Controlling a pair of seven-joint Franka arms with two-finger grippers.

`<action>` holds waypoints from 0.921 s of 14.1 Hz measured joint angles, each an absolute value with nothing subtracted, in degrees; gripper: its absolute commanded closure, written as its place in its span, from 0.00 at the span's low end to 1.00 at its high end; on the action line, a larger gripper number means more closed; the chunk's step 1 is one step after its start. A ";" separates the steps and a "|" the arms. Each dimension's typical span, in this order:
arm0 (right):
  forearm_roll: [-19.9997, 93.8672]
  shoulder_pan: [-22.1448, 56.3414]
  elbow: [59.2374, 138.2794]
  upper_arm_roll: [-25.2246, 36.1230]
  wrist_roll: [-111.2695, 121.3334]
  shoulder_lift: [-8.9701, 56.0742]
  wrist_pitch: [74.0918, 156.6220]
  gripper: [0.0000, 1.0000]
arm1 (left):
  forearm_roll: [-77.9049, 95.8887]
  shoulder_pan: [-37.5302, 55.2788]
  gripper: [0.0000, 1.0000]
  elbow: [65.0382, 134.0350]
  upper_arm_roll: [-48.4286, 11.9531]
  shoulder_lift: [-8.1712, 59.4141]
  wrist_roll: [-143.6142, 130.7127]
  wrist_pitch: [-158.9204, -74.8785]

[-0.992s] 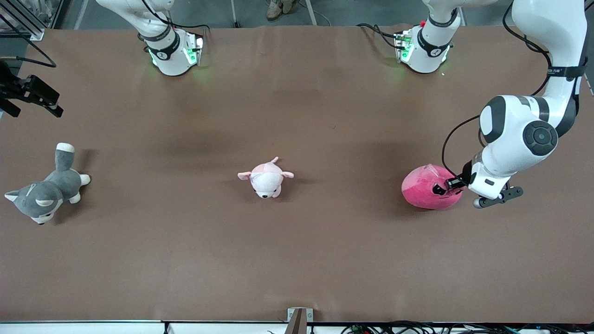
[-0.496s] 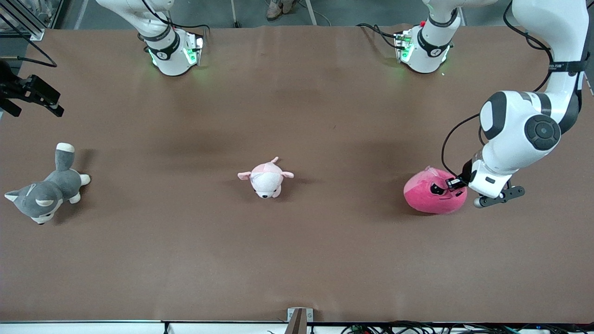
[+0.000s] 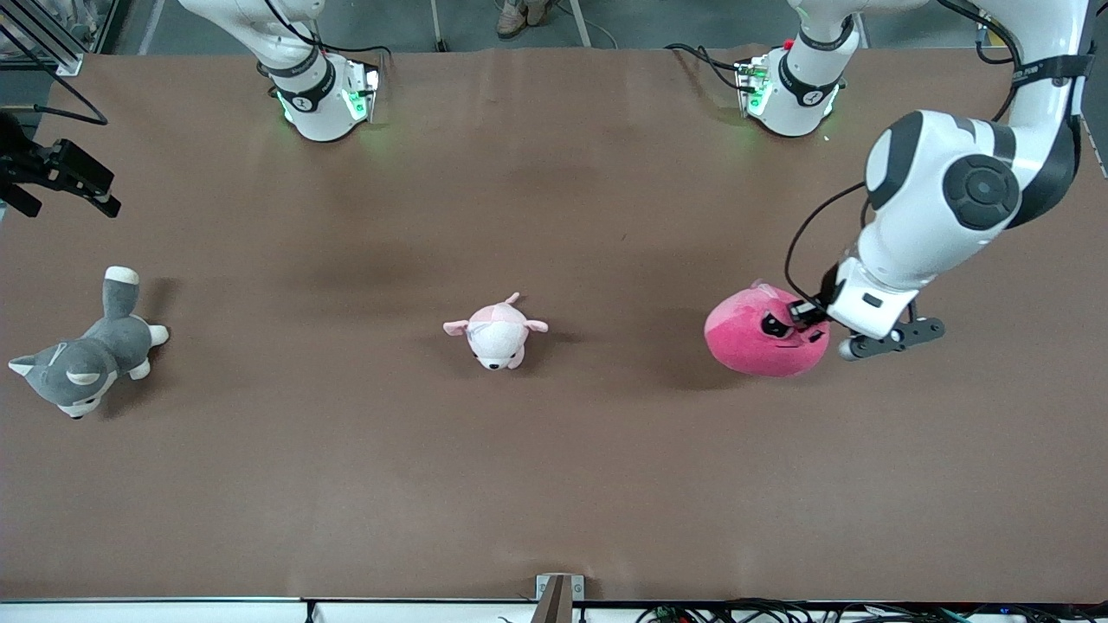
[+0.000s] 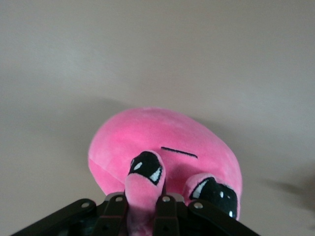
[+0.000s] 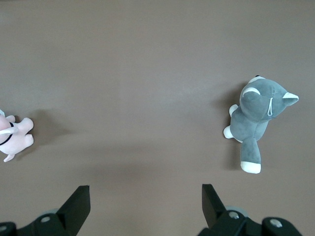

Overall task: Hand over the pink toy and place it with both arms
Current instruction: 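Lift the pink toy with the left gripper toward the table middle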

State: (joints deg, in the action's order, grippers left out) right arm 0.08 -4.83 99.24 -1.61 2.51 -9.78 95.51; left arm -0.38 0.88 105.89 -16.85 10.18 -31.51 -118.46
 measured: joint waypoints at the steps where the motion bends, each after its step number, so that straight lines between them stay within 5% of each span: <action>1: 0.08 -4.83 99.24 -1.62 2.51 -9.78 95.51 0.00 | -0.38 0.95 1.00 104.79 -19.16 10.20 -34.31 -117.64; 5: 0.08 -4.80 99.24 -1.66 2.51 -9.78 95.51 0.00 | -0.37 5.30 1.00 99.50 -25.57 10.93 -45.84 -114.35; 13: 0.08 -4.77 99.25 -1.67 2.51 -9.78 95.52 0.00 | -0.38 23.18 1.00 86.01 -25.71 18.52 -65.44 -113.37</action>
State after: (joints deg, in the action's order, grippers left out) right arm 0.08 -4.77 99.25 -1.67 2.51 -9.78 95.52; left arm -0.38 23.18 86.01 -25.71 18.52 -65.44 -113.37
